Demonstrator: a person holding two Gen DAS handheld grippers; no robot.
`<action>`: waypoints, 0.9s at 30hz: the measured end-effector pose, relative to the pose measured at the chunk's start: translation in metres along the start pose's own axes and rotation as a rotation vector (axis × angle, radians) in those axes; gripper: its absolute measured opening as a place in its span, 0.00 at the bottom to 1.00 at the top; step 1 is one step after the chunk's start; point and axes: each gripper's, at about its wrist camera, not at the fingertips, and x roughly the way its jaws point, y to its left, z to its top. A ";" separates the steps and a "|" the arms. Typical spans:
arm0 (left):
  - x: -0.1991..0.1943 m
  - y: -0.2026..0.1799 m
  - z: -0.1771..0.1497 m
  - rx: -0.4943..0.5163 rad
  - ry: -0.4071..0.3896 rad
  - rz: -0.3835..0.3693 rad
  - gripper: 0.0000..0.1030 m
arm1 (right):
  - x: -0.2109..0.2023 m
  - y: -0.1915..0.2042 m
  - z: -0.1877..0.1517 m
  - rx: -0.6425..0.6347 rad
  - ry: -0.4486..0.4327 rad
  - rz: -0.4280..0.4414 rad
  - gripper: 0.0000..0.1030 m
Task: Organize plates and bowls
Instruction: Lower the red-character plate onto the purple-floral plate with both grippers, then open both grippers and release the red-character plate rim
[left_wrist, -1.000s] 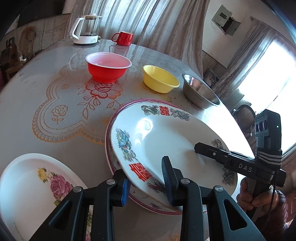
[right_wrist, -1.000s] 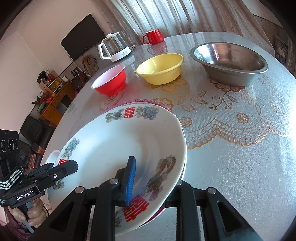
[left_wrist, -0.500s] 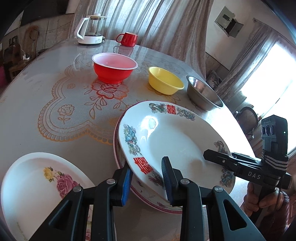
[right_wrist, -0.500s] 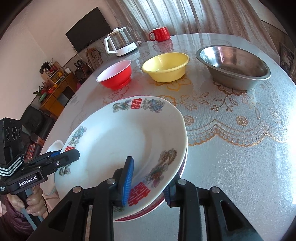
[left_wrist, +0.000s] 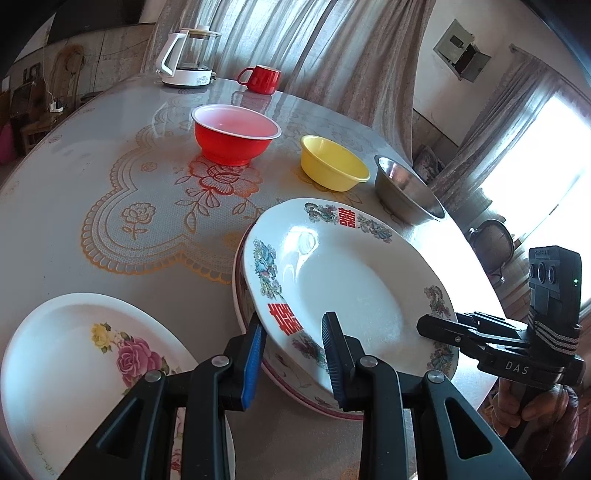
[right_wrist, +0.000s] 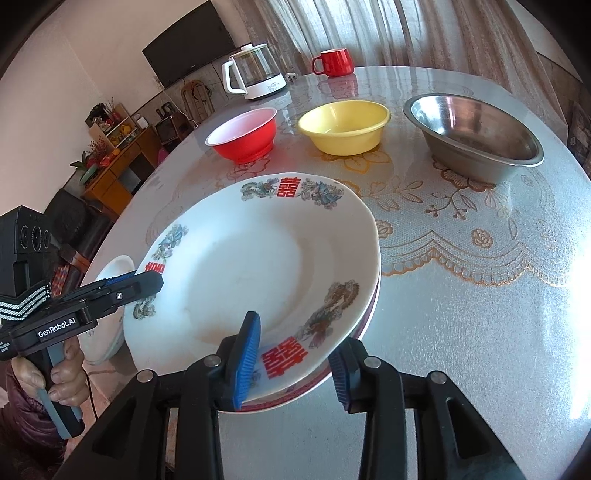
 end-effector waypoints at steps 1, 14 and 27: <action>0.000 0.000 0.000 -0.001 0.000 0.000 0.30 | -0.003 0.000 -0.002 -0.001 -0.002 0.003 0.35; -0.003 0.001 0.002 0.000 -0.013 0.002 0.30 | -0.042 -0.023 -0.012 0.004 -0.042 -0.005 0.35; -0.006 -0.004 0.008 0.030 -0.036 0.005 0.33 | -0.008 -0.038 0.014 0.097 -0.089 -0.077 0.16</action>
